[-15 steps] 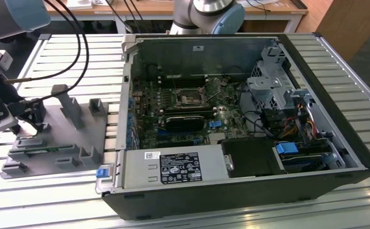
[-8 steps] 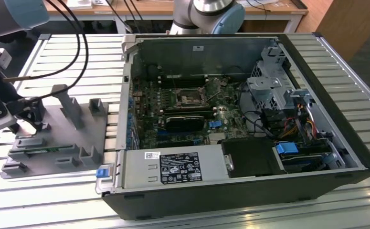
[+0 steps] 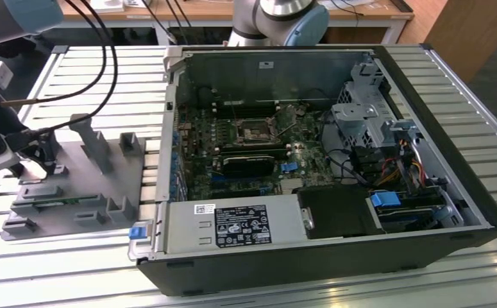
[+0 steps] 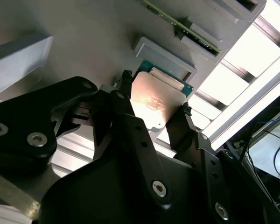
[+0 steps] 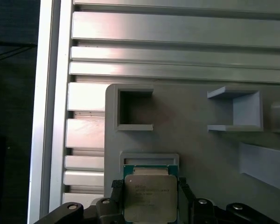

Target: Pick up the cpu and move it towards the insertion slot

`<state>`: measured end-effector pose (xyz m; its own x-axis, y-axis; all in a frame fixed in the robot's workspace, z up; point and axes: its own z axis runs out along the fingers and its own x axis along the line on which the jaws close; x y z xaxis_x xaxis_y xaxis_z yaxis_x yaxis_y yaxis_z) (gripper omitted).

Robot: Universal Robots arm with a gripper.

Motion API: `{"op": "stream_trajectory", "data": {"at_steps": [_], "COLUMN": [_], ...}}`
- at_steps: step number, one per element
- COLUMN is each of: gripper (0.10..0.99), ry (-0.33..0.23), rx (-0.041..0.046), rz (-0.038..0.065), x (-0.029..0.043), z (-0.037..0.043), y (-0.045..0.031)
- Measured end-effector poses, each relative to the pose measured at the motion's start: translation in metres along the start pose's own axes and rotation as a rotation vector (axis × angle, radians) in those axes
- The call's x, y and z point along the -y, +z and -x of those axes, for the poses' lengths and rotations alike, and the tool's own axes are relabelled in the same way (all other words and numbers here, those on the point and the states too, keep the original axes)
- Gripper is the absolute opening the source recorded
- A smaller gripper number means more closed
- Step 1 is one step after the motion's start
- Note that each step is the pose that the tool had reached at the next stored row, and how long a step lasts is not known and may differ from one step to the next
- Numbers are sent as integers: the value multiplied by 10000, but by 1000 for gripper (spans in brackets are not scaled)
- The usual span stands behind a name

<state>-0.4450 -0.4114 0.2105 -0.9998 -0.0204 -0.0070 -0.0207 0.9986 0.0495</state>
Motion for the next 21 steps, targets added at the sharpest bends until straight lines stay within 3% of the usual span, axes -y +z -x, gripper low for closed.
{"op": "stream_trajectory", "data": {"at_steps": [21], "gripper": [541], "ry": [0], "rx": [1], "rz": [0], "x": [-3], "z": [0], "y": [-67]}}
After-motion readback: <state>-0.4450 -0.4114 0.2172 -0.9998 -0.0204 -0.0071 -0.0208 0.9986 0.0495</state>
